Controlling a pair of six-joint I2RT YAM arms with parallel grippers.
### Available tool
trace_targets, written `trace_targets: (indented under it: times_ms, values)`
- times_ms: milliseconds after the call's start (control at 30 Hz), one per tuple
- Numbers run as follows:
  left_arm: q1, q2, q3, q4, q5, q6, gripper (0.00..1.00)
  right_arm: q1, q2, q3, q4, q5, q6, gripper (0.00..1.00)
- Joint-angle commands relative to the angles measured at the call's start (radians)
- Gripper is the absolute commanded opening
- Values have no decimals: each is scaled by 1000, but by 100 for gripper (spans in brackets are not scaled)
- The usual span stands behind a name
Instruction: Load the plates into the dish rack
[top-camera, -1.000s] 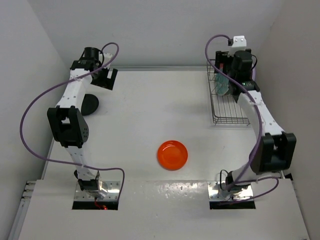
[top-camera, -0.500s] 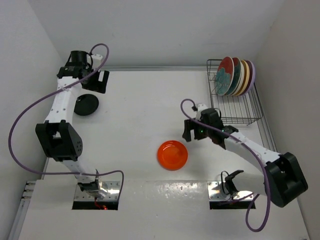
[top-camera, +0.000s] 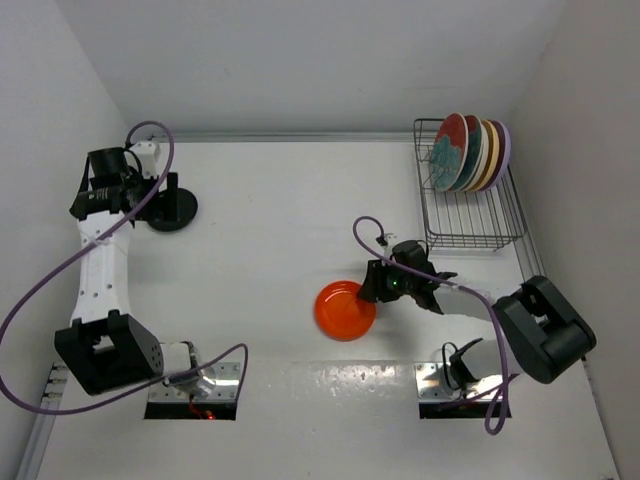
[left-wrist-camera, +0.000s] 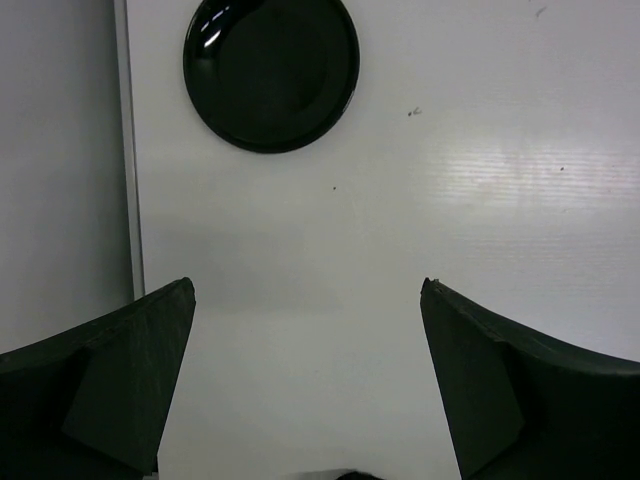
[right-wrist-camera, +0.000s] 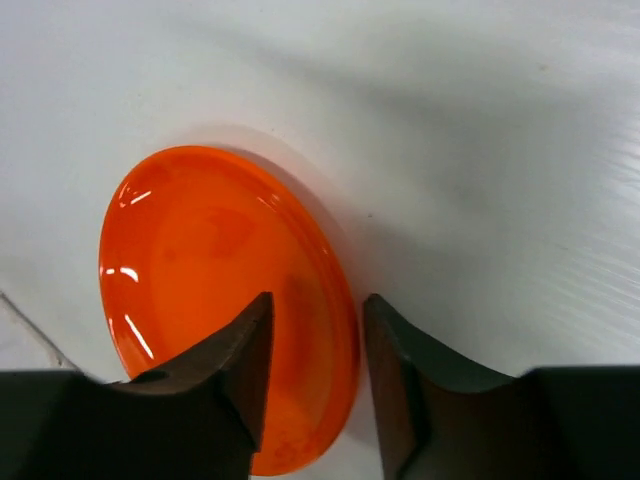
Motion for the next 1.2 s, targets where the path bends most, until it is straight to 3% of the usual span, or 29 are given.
trace_targets:
  times_ms: [0, 133, 233, 433, 667, 833, 967, 1167]
  values:
    - [26, -84, -50, 23, 9, 12, 100, 9, 86, -63, 58, -110, 56, 39]
    - [36, -125, -64, 14, -9, 22, 100, 6, 122, -103, 118, -138, 91, 12]
    - [36, -125, -64, 5, -9, 31, 100, 0, 85, -105, 81, -138, 75, 0]
    - [36, -64, -12, 5, 21, 31, 100, -11, -106, 35, -55, -95, 15, 0]
    - [36, 48, 76, 5, 31, 31, 100, -106, -251, 332, -258, 135, -134, 0]
    - [45, 142, 158, 5, 31, 31, 100, -224, -191, 582, -292, 374, -266, 0]
    - [45, 223, 235, 14, 31, 31, 100, -316, -49, 771, -273, 595, -368, 0]
    - [65, 349, 347, 14, 21, 31, 100, -381, 178, 1000, -105, 924, -558, 0]
